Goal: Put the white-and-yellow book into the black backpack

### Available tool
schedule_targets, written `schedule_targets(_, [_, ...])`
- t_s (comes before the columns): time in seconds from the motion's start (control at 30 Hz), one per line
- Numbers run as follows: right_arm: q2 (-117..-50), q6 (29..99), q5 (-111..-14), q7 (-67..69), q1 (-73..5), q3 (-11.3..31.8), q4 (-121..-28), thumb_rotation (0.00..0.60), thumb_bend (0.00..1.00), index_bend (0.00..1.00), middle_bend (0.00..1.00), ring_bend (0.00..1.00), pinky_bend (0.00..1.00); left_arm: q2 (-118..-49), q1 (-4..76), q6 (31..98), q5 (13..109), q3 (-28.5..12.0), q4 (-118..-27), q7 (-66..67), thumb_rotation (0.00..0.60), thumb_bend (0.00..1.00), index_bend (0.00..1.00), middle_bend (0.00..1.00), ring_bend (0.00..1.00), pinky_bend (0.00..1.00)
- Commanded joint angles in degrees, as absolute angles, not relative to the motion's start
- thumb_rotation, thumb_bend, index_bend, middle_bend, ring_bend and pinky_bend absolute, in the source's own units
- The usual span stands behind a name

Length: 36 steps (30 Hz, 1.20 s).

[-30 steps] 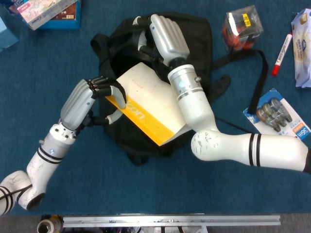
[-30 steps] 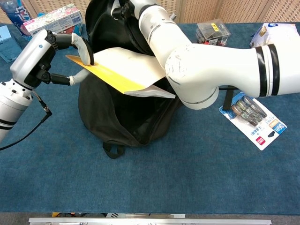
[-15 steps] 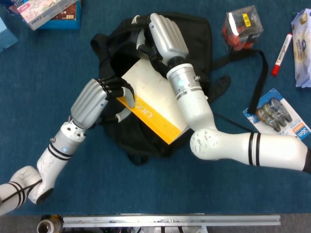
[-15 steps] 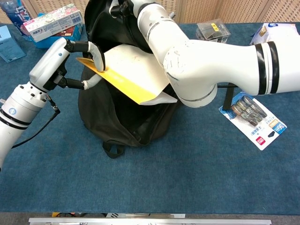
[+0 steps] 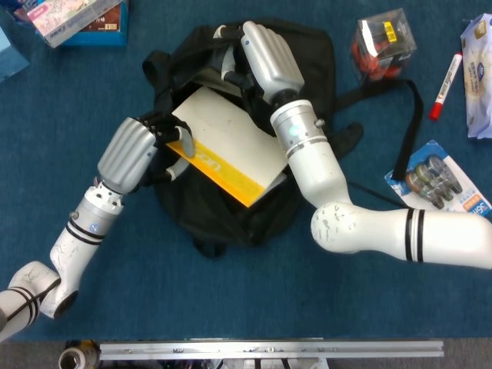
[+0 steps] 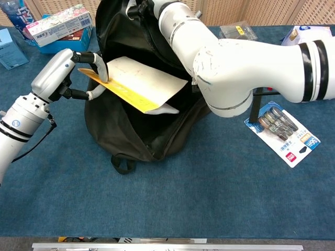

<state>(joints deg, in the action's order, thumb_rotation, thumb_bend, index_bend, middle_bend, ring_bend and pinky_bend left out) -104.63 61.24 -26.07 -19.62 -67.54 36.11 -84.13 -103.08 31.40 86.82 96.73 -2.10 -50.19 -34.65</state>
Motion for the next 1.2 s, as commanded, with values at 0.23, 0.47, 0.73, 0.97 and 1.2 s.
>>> schedule_targets(0.23, [-104.5, 61.3, -25.5, -19.1, -67.6, 36.0, -84.7, 0.600, 0.96, 0.64, 0.66, 0.78, 0.99, -105.5, 30.2, 87.2, 92.5, -5.3, -49.4, -31.4, 0.600, 0.35, 0.66, 0.58, 0.44, 0.45])
schedule_targets(0.47, [-105.1, 61.6, -25.1, -18.3, -68.2, 36.5, -84.6, 0.600, 0.96, 0.64, 0.66, 0.78, 0.99, -105.8, 29.6, 87.0, 92.5, -4.5, -51.2, -28.8, 0.600, 0.35, 0.66, 0.58, 0.44, 0.45])
schedule_targets(0.73, [-106.0, 62.1, -24.5, -18.1, -68.9, 36.7, -84.1, 0.600, 0.96, 0.64, 0.66, 0.78, 0.99, -107.0, 30.1, 85.8, 92.2, -4.7, -52.2, -26.0, 0.600, 0.35, 0.66, 0.58, 0.44, 0.45])
schedule_targets(0.97, [-106.7, 62.2, -24.3, -18.1, -69.4, 36.5, -83.3, 0.600, 0.96, 0.64, 0.66, 0.78, 0.99, -108.3, 31.0, 84.7, 91.6, -5.6, -52.5, -23.9, 0.600, 0.35, 0.66, 0.58, 0.44, 0.45])
schedule_targets(1.2, [-106.7, 62.6, -24.4, -18.2, -69.4, 36.7, -83.4, 0.600, 0.96, 0.64, 0.66, 0.78, 0.99, -109.3, 31.7, 82.3, 90.7, -5.8, -52.6, -21.0, 0.600, 0.34, 0.65, 0.58, 0.44, 0.45])
